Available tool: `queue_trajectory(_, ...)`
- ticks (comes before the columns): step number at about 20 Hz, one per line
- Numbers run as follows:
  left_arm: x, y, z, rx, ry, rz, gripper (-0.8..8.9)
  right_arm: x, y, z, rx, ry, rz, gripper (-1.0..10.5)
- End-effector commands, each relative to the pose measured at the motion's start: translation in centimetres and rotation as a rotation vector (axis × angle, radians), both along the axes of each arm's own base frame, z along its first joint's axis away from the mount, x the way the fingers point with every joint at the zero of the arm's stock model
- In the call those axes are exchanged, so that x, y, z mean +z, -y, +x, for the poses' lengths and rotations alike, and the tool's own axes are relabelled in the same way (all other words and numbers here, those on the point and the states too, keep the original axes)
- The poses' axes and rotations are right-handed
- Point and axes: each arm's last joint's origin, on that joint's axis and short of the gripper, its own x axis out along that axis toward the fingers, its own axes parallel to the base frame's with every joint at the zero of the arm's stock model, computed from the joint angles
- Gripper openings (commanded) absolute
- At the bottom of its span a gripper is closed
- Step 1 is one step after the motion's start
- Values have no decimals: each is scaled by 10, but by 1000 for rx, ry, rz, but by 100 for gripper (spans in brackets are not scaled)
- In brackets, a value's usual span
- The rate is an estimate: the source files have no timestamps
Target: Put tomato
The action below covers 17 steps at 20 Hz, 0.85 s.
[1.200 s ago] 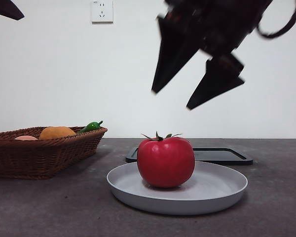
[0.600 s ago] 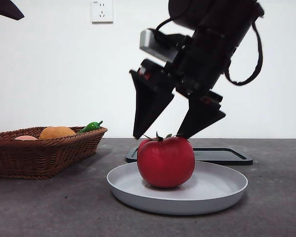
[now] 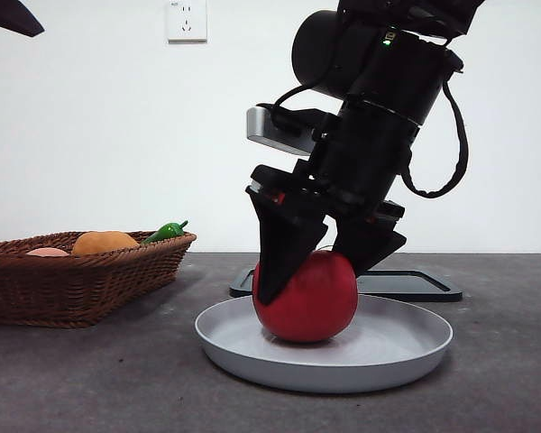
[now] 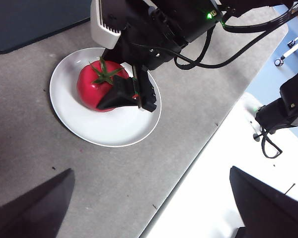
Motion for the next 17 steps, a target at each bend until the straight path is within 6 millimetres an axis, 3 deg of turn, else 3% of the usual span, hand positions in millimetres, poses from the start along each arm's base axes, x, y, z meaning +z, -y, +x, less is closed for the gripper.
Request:
queue_trajectory(1,5,2,1,-16,28,-10,495,6,-5,-1,15,10,7,160)
queue_trajectory(5,5,2,1,-15,30,-10,495,41,0,3,-14,109,59,160)
queue_trajectory(9,5,2,1,-16,32,-12,495,68,13,26,-119,246,70,160)
queue_trajectory(13,5,2,2,-16,32,-12,495,74,33,56,-219,358,143,160)
queue_trajectory(17,5,2,2,-15,33,-12,495,60,46,95,-297,378,140,160)
